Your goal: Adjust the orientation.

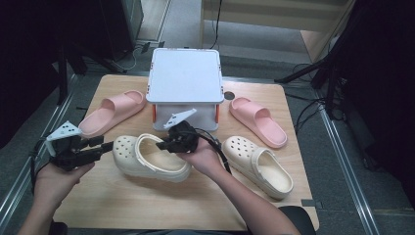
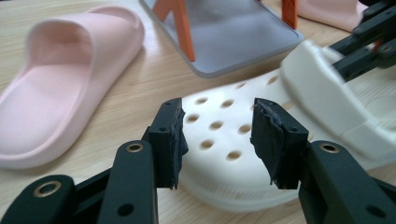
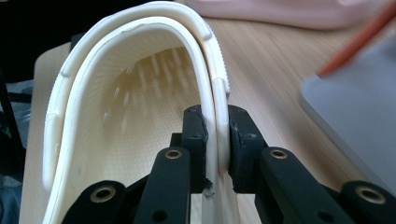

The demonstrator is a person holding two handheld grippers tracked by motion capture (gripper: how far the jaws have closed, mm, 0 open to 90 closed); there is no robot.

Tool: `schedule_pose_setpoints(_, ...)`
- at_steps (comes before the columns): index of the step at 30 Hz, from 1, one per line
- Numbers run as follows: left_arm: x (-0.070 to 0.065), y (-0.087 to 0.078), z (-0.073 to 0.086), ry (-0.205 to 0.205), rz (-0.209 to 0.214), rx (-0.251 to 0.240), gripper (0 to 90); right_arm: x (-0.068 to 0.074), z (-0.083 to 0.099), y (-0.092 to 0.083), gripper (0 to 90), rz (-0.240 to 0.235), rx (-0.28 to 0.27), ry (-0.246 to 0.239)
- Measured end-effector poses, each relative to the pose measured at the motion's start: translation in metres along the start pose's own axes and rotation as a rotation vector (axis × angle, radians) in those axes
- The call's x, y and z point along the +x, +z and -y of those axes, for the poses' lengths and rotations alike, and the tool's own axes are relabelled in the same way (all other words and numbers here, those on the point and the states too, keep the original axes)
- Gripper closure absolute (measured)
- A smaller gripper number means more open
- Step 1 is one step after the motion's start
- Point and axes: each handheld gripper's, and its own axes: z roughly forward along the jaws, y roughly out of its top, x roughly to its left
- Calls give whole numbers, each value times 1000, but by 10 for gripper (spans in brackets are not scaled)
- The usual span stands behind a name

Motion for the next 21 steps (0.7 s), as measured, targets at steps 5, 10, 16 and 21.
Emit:
schedule_pose_setpoints(5,-12,18,-3,25,42,20,537,-3,22,-24,798,58,-13,23)
schedule_pose_setpoints(10,-31,48,-6,66,113,53,544,-10,54,-46,797,144,-12,72)
schedule_pose_setpoints(16,-40,71,0,101,158,91,692,-10,80,-48,796,190,-17,120)
schedule_pose_setpoints(21,-38,83,1,109,162,128,701,-9,94,-43,788,229,-9,129)
